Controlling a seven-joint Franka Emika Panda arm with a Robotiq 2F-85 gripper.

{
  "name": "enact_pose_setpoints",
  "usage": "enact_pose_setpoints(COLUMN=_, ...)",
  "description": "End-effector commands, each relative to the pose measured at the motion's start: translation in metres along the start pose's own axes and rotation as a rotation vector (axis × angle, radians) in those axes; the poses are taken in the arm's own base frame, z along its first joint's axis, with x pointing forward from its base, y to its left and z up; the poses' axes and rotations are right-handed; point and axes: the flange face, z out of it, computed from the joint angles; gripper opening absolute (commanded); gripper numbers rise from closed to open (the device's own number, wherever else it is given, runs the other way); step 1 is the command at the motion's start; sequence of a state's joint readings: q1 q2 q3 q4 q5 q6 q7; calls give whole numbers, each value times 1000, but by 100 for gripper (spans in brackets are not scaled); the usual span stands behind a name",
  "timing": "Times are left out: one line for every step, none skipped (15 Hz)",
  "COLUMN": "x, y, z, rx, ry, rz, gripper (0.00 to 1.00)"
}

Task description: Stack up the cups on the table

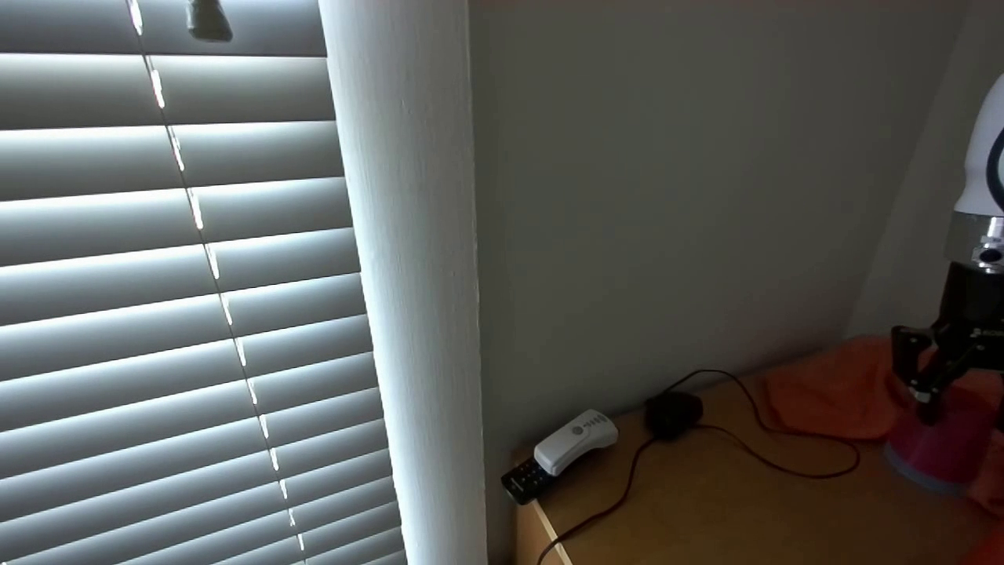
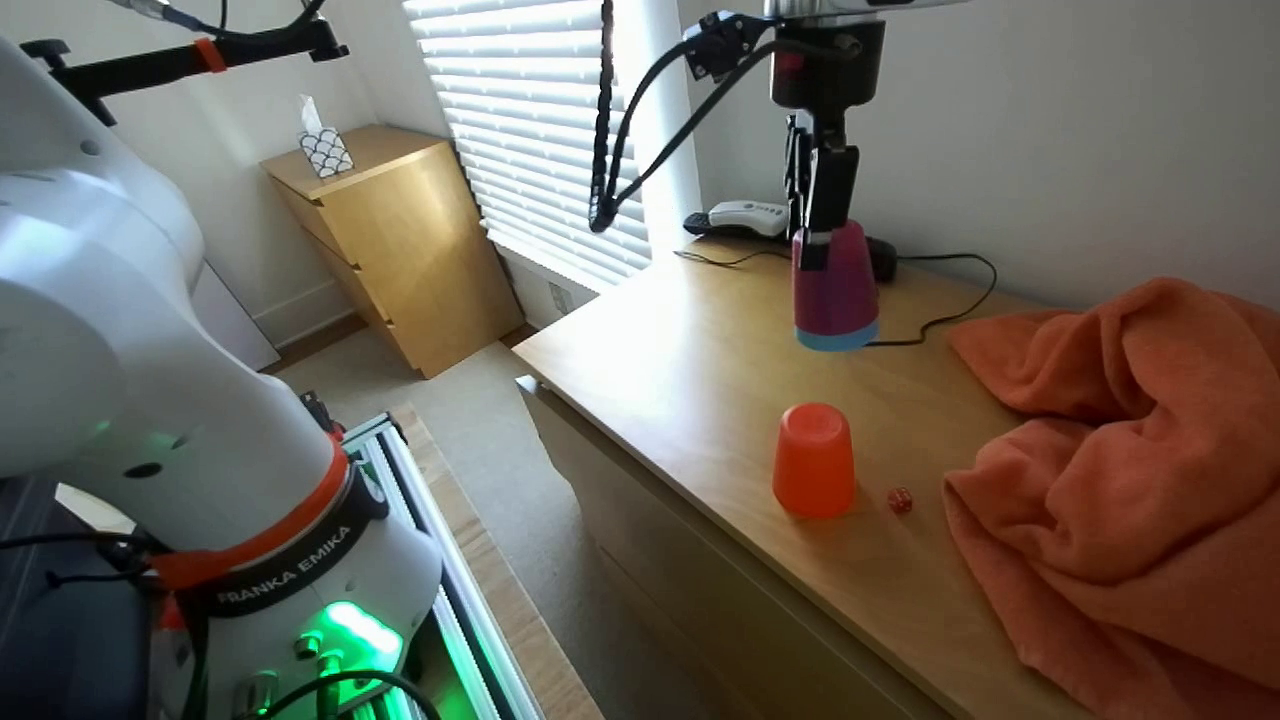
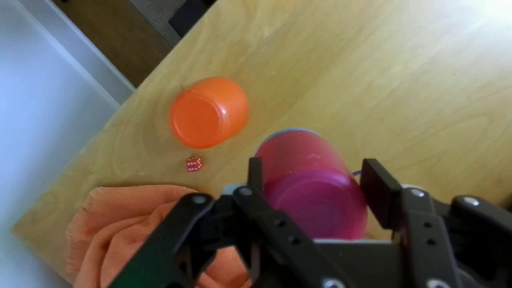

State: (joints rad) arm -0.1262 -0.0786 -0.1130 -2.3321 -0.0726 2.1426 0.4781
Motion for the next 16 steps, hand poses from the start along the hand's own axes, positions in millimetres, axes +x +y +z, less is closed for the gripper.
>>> enact_pose_setpoints(x=-21, y=27, z=-7, rx=-40, ry=-44, rz=38, gripper=38)
enact_pose_setpoints(x=-23, y=34, z=-7, rx=-46, ry=-58, rz=41, gripper=38)
enact_pose_setpoints(x=-25, y=40, z=-6, rx=-50, ry=-73, rz=42, gripper=38)
enact_pose_setpoints(x=-27, y=47, z=-4, rx=-60, ry=-87, rz=52, gripper=38)
enact_pose_setpoints(x=-29, y=54, z=-1, rx=-62, ry=-100, rz=62, gripper=38)
enact_pose_setpoints(x=-29, y=61, z=2, rx=-66, ry=-107, rz=72, gripper=38)
enact_pose_setpoints(x=-31, y=68, z=5, rx=-68, ry=-117, rz=81, gripper=38)
enact_pose_setpoints(x=-32, y=75, z=8, rx=-67, ry=-122, rz=84, gripper=38)
enact_pose_setpoints(x=-32, y=81, z=9, rx=-66, ry=-112, rz=84, gripper=38)
enact_pose_setpoints(x=-31, y=87, z=12, rx=-52, ry=-99, rz=89, gripper=38)
enact_pose_setpoints(x=-30, y=92, z=15, rx=-54, ry=-111, rz=96, gripper=38)
enact_pose_setpoints(x=-28, y=96, z=17, rx=-43, ry=-117, rz=106, gripper=38)
enact_pose_setpoints(x=-28, y=100, z=21, rx=-48, ry=-125, rz=111, gripper=38)
enact_pose_setpoints(x=-25, y=104, z=23, rx=-57, ry=-129, rz=125, gripper=38)
enact_pose_setpoints(x=-24, y=107, z=26, rx=-59, ry=-129, rz=134, gripper=38)
enact_pose_setpoints(x=-22, y=110, z=28, rx=-61, ry=-131, rz=142, gripper=38)
